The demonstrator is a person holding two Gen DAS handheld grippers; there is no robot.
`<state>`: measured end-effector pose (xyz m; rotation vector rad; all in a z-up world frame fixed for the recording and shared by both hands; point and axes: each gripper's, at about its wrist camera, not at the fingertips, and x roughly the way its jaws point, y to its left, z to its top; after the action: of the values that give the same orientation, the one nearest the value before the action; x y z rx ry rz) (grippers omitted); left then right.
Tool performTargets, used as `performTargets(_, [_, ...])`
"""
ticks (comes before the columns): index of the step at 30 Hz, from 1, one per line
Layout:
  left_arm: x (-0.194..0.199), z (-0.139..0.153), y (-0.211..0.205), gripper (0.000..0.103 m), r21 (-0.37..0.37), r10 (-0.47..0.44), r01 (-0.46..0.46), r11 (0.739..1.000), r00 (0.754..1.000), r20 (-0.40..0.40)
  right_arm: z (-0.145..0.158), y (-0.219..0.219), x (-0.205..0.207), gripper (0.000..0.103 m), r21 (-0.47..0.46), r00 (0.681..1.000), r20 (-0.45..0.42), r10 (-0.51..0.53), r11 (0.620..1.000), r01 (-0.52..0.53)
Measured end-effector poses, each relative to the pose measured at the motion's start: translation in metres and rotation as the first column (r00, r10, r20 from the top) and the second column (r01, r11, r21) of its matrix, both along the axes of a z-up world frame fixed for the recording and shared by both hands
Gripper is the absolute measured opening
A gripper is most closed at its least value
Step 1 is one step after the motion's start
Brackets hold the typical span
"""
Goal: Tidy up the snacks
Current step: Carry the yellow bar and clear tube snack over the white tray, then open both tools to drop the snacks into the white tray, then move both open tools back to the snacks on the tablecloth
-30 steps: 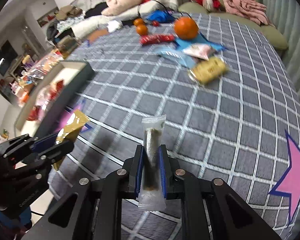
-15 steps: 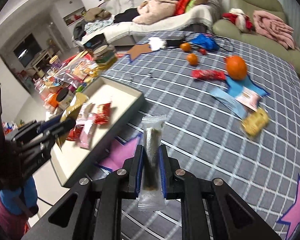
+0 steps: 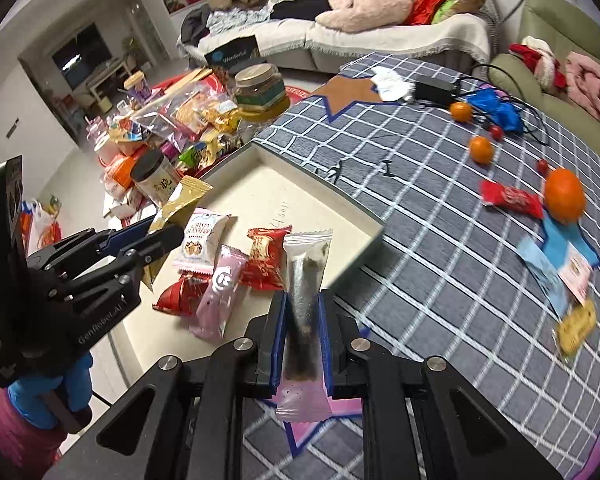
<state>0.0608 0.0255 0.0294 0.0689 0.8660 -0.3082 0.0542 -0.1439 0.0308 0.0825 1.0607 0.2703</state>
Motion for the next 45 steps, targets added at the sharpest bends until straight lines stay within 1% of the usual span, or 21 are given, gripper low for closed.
performTargets(10, [0.022, -0.023, 0.01, 0.024, -0.01, 0.03, -0.031, 0.999, 0.998, -0.057, -0.017, 0.022, 0.032, 0.017, 0.001, 1.0, -0.016, 0.014, 1.0, -0.014])
performTargets(13, [0.025, -0.028, 0.009, 0.024, -0.006, 0.028, -0.028, 1.0, 0.997, -0.069, -0.021, 0.028, 0.039, 0.017, -0.017, 1.0, -0.016, 0.025, 1.0, -0.026])
performTargets(16, [0.026, -0.032, 0.008, 0.024, 0.002, 0.023, -0.023, 1.0, 0.997, -0.075, -0.025, 0.032, 0.042, 0.017, -0.041, 0.999, -0.017, 0.036, 0.999, -0.036])
performTargets(21, [0.026, -0.038, 0.005, 0.025, 0.016, 0.017, -0.016, 1.0, 0.996, -0.09, -0.028, 0.032, 0.045, 0.017, -0.028, 0.999, -0.026, 0.035, 0.999, -0.036])
performTargets(23, [0.026, -0.039, 0.005, 0.027, 0.02, 0.018, -0.016, 1.0, 0.996, -0.091, -0.028, 0.032, 0.047, 0.017, -0.026, 0.999, -0.029, 0.035, 0.999, -0.036])
performTargets(24, [0.026, -0.039, 0.005, 0.037, 0.022, 0.018, -0.016, 1.0, 0.996, -0.092, -0.028, 0.032, 0.047, 0.017, -0.024, 0.999, -0.03, 0.036, 0.999, -0.037])
performTargets(25, [0.026, -0.038, 0.005, 0.059, 0.023, 0.021, -0.019, 1.0, 0.995, -0.093, -0.028, 0.032, 0.047, 0.017, -0.021, 0.999, -0.033, 0.037, 0.999, -0.038])
performTargets(26, [0.025, -0.037, 0.005, 0.073, 0.024, 0.027, -0.025, 0.999, 0.996, -0.091, -0.028, 0.032, 0.047, 0.017, -0.017, 0.999, -0.039, 0.038, 0.999, -0.038])
performTargets(27, [0.023, -0.035, 0.005, 0.086, 0.021, 0.038, -0.037, 0.999, 0.996, -0.08, -0.029, 0.032, 0.047, 0.024, -0.01, 0.998, -0.049, 0.039, 0.999, -0.039])
performTargets(28, [0.021, -0.032, 0.006, 0.086, 0.014, 0.043, -0.042, 0.999, 0.997, -0.063, -0.029, 0.031, 0.047, 0.034, -0.001, 0.998, -0.06, 0.038, 0.999, -0.038])
performTargets(29, [0.019, -0.03, 0.006, 0.086, 0.019, 0.038, -0.037, 0.999, 0.998, -0.059, -0.029, 0.029, 0.046, 0.071, 0.004, 0.998, -0.061, 0.033, 0.999, -0.033])
performTargets(30, [0.018, -0.029, 0.005, 0.086, 0.021, 0.035, -0.034, 0.999, 0.998, -0.058, -0.027, 0.024, 0.043, 0.093, -0.015, 0.999, -0.045, -0.002, 1.0, 0.001])
performTargets(31, [0.017, -0.027, 0.004, 0.086, 0.02, 0.032, -0.031, 0.999, 0.998, -0.059, -0.026, 0.02, 0.041, 0.099, -0.025, 0.999, -0.036, -0.019, 1.0, 0.018])
performTargets(32, [0.016, -0.026, 0.003, 0.086, 0.021, 0.028, -0.027, 0.999, 0.998, -0.059, -0.026, 0.014, 0.038, 0.102, -0.015, 0.999, -0.031, -0.031, 0.999, 0.031])
performTargets(34, [0.012, -0.023, -0.001, 0.086, 0.029, 0.019, -0.018, 0.999, 0.998, -0.053, -0.028, 0.002, 0.032, 0.102, 0.004, 0.997, -0.052, -0.05, 0.999, 0.05])
performTargets(38, [0.001, -0.015, -0.016, 0.086, 0.038, -0.017, 0.019, 0.999, 0.999, -0.041, -0.037, -0.026, 0.013, 0.102, -0.002, 0.991, -0.078, -0.105, 0.994, 0.105])
performTargets(42, [-0.011, -0.007, -0.037, 0.086, 0.051, -0.068, 0.069, 0.996, 0.997, -0.026, -0.052, -0.068, -0.012, 0.102, -0.012, 0.975, -0.124, -0.182, 0.983, 0.182])
performTargets(45, [-0.022, 0.0, -0.058, 0.086, 0.063, -0.119, 0.12, 0.991, 0.993, -0.017, -0.057, -0.1, -0.028, 0.102, -0.036, 0.96, -0.128, -0.25, 0.968, 0.247])
